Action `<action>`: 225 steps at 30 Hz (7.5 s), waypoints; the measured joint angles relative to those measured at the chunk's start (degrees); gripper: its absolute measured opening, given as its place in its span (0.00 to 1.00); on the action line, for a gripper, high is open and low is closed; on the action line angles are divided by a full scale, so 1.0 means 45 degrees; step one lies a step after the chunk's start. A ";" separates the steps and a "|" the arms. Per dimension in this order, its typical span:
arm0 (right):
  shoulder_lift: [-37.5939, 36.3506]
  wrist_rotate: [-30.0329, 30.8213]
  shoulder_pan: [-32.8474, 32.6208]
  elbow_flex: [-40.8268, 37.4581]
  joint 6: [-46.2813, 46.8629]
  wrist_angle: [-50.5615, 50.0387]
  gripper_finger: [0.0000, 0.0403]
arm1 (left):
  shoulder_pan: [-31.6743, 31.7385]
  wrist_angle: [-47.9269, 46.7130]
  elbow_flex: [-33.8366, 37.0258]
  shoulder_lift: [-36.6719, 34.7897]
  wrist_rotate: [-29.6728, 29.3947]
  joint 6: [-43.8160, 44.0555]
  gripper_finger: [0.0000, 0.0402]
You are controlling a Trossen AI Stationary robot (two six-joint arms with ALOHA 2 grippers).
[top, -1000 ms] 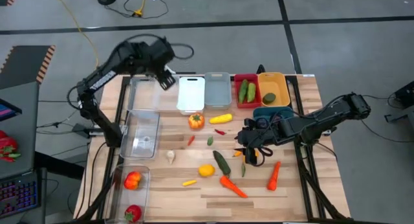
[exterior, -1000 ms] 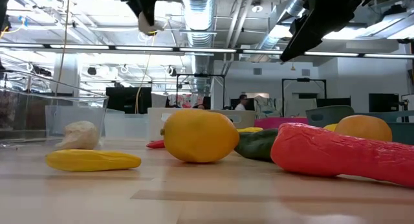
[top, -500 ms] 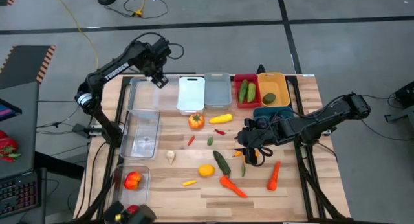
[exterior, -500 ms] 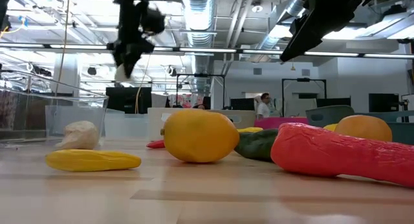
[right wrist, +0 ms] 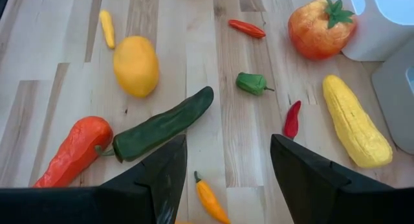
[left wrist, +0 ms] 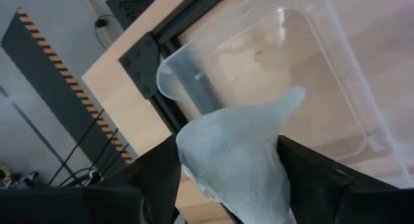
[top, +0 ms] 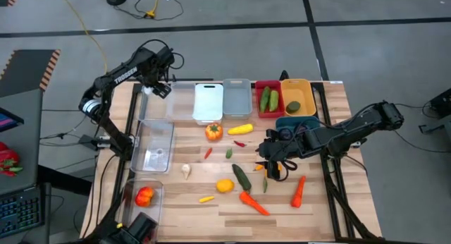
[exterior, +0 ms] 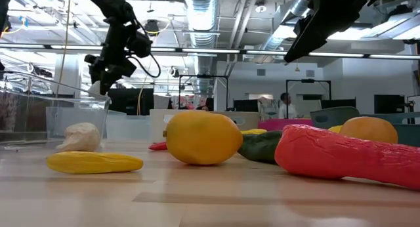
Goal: Sort produce into baskets
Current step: Put the bottom garlic into the left small transparent bin, then put the garlic into the left small transparent bin
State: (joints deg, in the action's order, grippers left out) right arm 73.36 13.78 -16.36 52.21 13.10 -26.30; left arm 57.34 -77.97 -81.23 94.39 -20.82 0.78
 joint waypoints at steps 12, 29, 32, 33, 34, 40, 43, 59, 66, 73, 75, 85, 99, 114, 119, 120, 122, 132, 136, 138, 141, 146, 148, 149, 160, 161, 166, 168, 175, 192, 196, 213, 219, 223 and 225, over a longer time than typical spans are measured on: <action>0.0000 0.0000 0.0000 0.0000 0.0000 0.0000 0.62 | -0.0014 0.0175 0.0000 0.0000 0.0005 0.1224 0.61; 0.0000 -0.0002 0.0000 0.0000 0.0000 -0.0003 0.62 | -0.0284 0.0566 0.0000 -0.0187 -0.0125 0.0421 0.62; 0.0000 -0.0001 0.0000 0.0000 0.0000 -0.0001 0.62 | -0.0686 0.0649 0.0000 -0.0564 0.0439 0.0313 0.62; 0.0000 -0.0005 0.0000 0.0000 0.0000 0.0000 0.62 | -0.0839 0.0646 0.0000 -0.0692 0.0606 0.0307 0.62; 0.0000 -0.0005 0.0000 0.0000 0.0000 0.0000 0.62 | -0.1015 0.0638 0.0000 -0.0832 0.0704 0.0312 0.62; 0.0000 -0.0003 0.0000 0.0000 0.0000 -0.0002 0.62 | -0.2474 0.0076 0.0000 -0.1785 0.2136 0.0323 0.62; 0.0000 -0.0005 0.0000 0.0000 0.0005 -0.0005 0.62 | -0.3567 -0.0024 0.0000 -0.2236 0.3005 0.0422 0.62; 0.0000 -0.0005 0.0001 0.0000 0.0010 -0.0001 0.62 | -1.1123 -0.0058 -0.0005 -0.2278 0.5480 0.1093 0.62; 0.0005 -0.0005 0.0003 0.0000 0.0024 0.0000 0.62 | -1.3839 0.0010 -0.0005 -0.1479 0.4353 0.1082 0.62; 0.0005 -0.0005 0.0001 0.0000 0.0021 -0.0003 0.62 | -1.5279 0.0426 -0.0005 0.0100 0.3764 0.0890 0.62; 0.0005 -0.0005 0.0003 0.0000 0.0019 0.0000 0.62 | -1.5487 0.0567 -0.0005 0.0587 0.3760 0.0740 0.62; 0.0005 -0.0005 0.0004 0.0000 0.0005 -0.0005 0.62 | -1.5804 0.0586 -0.0005 0.2650 0.3577 0.0105 0.62; 0.0005 -0.0007 0.0000 0.0000 0.0005 -0.0015 0.62 | -1.5804 0.1272 0.0190 0.3444 0.3468 -0.0121 0.62; 0.0005 -0.0010 0.0000 0.0000 0.0005 -0.0020 0.62 | -1.5819 0.2951 0.2103 0.3444 0.3551 -0.0206 0.61; 0.0005 -0.0010 0.0000 0.0000 0.0005 -0.0019 0.62 | -1.5819 0.3307 0.2103 0.3439 0.3546 -0.0219 0.53; 0.0005 -0.0010 0.0000 0.0000 0.0005 -0.0015 0.62 | -1.5819 0.3326 0.2103 0.3439 0.3546 -0.0219 0.51; 0.0005 -0.0010 0.0000 0.0000 0.0005 -0.0019 0.62 | -1.5819 0.3436 0.2103 0.3439 0.3546 -0.0219 0.46; 0.0005 -0.0010 0.0000 0.0000 0.0006 -0.0016 0.62 | -1.5819 0.3415 0.2098 0.3439 0.3559 0.0382 0.36; 0.0005 -0.0010 0.0000 0.0000 0.0005 -0.0018 0.62 | -1.5755 0.3419 0.2098 0.3439 0.4252 0.0205 0.38; 0.0005 -0.0010 0.0000 0.0000 0.0005 -0.0019 0.62 | -1.5715 0.3415 0.2098 0.3439 0.4489 0.0322 0.40; 0.0005 -0.0010 0.0000 0.0000 0.0005 -0.0016 0.62 | -1.5663 0.3415 0.2098 0.3439 0.4463 0.0469 0.44; 0.0005 -0.0010 0.0000 0.0000 0.0009 -0.0019 0.62 | -1.5658 0.3415 0.2098 0.3439 0.4221 0.0500 0.54; 0.0005 -0.0010 0.0000 0.0000 0.0005 -0.0015 0.62 | -1.5654 0.3415 0.2098 0.3439 0.4221 0.0589 0.58; 0.0005 -0.0010 0.0000 0.0000 0.0006 -0.0019 0.62 | -1.5654 0.3419 0.2098 0.3439 0.4218 0.0732 0.59; 0.0005 -0.0010 0.0000 0.0000 0.0008 -0.0015 0.62 | -1.5649 0.4196 0.2079 0.3439 0.4089 0.0980 0.61; 0.0005 -0.0010 0.0000 0.0000 0.0006 -0.0016 0.62 | -1.5649 0.4395 0.2079 0.3439 0.4025 0.0976 0.61; 0.0005 -0.0010 0.0000 0.0000 0.0009 -0.0019 0.62 | -1.5649 0.5226 0.2079 0.3439 0.3735 0.0976 0.61; 0.0005 -0.0010 0.0000 0.0000 0.0006 -0.0015 0.62 | -1.5644 0.5538 0.2079 0.3439 0.3703 0.0976 0.61; 0.0005 -0.0010 0.0002 0.0000 0.0006 -0.0015 0.62 | -1.5649 0.5911 0.2079 0.3439 0.3701 0.0976 0.59; 0.0005 -0.0010 0.0000 0.0000 0.0005 -0.0018 0.62 | -1.5598 0.5131 0.1586 0.3424 0.4465 0.0792 0.33; 0.0005 -0.0010 0.0000 0.0000 0.0005 -0.0015 0.62 | -1.5285 0.3914 0.0717 0.3351 0.4323 0.0351 0.36; 0.0005 -0.0013 0.0000 0.0005 0.0073 -0.0021 0.62 | -1.0675 0.0726 0.0055 -0.0625 0.1186 -0.0318 0.36; 0.0005 -0.0010 0.0000 0.0005 0.0092 0.0000 0.62 | -0.8163 0.0474 0.0667 -0.2335 0.0824 -0.0748 0.36; 0.0005 -0.0010 0.0002 0.0005 0.0097 -0.0005 0.62 | -0.6274 0.0533 0.1608 -0.3184 0.0368 -0.0753 0.36; 0.0005 -0.0010 0.0001 0.0005 0.0102 -0.0004 0.62 | -0.5401 0.0629 0.2066 -0.3431 0.0105 -0.0735 0.36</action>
State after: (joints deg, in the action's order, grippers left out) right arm 73.38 13.74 -16.36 52.23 13.56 -26.32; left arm 33.03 -75.15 -71.93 78.95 -20.35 -2.53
